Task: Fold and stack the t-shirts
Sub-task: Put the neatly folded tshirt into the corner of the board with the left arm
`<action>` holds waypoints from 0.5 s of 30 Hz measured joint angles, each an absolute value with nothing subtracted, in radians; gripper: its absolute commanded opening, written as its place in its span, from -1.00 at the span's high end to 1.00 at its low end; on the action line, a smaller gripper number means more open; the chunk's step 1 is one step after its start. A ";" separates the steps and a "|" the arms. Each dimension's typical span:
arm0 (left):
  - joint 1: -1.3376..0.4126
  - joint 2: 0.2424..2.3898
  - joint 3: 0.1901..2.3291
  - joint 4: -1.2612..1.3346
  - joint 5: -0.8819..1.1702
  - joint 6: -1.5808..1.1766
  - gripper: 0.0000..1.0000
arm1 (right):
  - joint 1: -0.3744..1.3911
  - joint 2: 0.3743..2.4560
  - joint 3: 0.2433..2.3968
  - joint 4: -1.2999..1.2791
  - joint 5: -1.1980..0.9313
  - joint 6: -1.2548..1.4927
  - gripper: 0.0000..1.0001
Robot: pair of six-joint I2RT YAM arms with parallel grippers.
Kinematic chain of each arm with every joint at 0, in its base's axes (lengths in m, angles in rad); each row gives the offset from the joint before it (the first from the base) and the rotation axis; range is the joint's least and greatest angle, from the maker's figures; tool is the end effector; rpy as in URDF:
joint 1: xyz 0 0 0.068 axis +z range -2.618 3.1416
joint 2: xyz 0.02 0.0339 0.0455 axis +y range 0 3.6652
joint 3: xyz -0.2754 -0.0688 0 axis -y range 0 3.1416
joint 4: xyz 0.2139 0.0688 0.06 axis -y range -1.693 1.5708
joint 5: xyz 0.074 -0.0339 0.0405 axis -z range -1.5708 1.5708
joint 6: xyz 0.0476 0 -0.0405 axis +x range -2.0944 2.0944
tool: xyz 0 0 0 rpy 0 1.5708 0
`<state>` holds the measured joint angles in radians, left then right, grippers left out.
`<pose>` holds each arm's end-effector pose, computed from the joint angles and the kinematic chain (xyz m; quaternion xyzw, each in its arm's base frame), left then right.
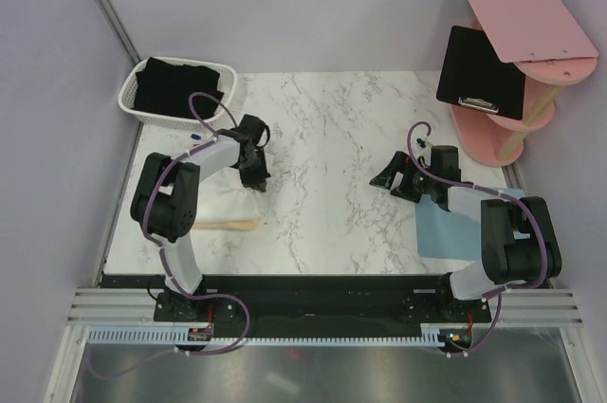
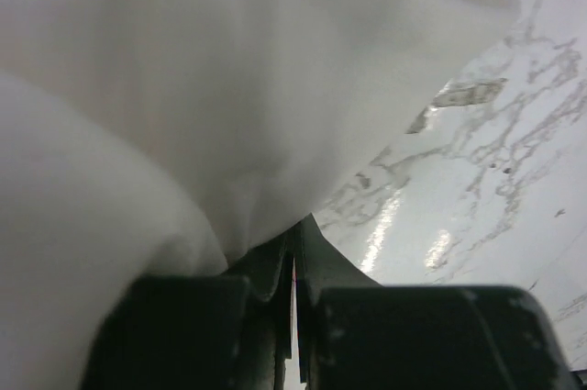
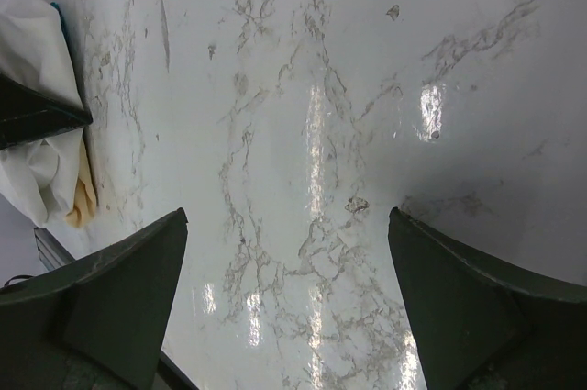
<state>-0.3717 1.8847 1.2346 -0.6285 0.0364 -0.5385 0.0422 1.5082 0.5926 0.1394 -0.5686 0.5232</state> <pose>0.3223 -0.1275 0.1773 -0.0798 0.9860 -0.0802 0.1228 0.2608 0.0367 0.1754 0.1054 0.8855 0.3520 0.2845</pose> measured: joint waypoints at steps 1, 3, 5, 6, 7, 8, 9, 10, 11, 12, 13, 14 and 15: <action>-0.352 1.871 1.216 -0.627 0.035 -0.533 0.96 | 0.042 1.508 0.593 0.139 -0.569 0.523 -0.96; -0.308 1.845 1.185 -0.634 0.026 -0.529 0.96 | 0.042 1.508 0.593 0.140 -0.569 0.524 -0.96; -0.269 1.829 1.172 -0.661 0.009 -0.526 0.96 | 0.042 1.508 0.593 0.141 -0.569 0.526 -0.96; -0.253 1.824 1.171 -0.681 -0.005 -0.526 0.96 | 0.042 1.508 0.593 0.141 -0.569 0.527 -0.96; -0.239 1.821 1.172 -0.699 -0.025 -0.525 0.96 | 0.042 1.508 0.593 0.141 -0.569 0.527 -0.96; -0.222 1.817 1.173 -0.721 -0.043 -0.526 0.96 | 0.042 1.508 0.593 0.142 -0.570 0.527 -0.96; -0.210 1.814 1.173 -0.738 -0.056 -0.525 0.96 | 0.042 1.508 0.593 0.142 -0.570 0.527 -0.96; -0.195 1.810 1.173 -0.757 -0.070 -0.524 0.96 | 0.042 1.508 0.593 0.142 -0.570 0.528 -0.96; -0.176 1.805 1.173 -0.775 -0.084 -0.522 0.96 | 0.042 1.508 0.593 0.142 -0.571 0.528 -0.96; -0.156 1.800 1.173 -0.793 -0.103 -0.517 0.96 | 0.042 1.508 0.593 0.142 -0.572 0.529 -0.96; -0.133 1.794 1.173 -0.808 -0.122 -0.513 0.96 | 0.042 1.508 0.593 0.142 -0.572 0.530 -0.96; -0.107 1.786 1.173 -0.823 -0.138 -0.506 0.96 | 0.042 1.508 0.593 0.143 -0.572 0.530 -0.96; -0.083 1.778 1.173 -0.836 -0.155 -0.501 0.96 | 0.042 1.508 0.593 0.143 -0.572 0.531 -0.96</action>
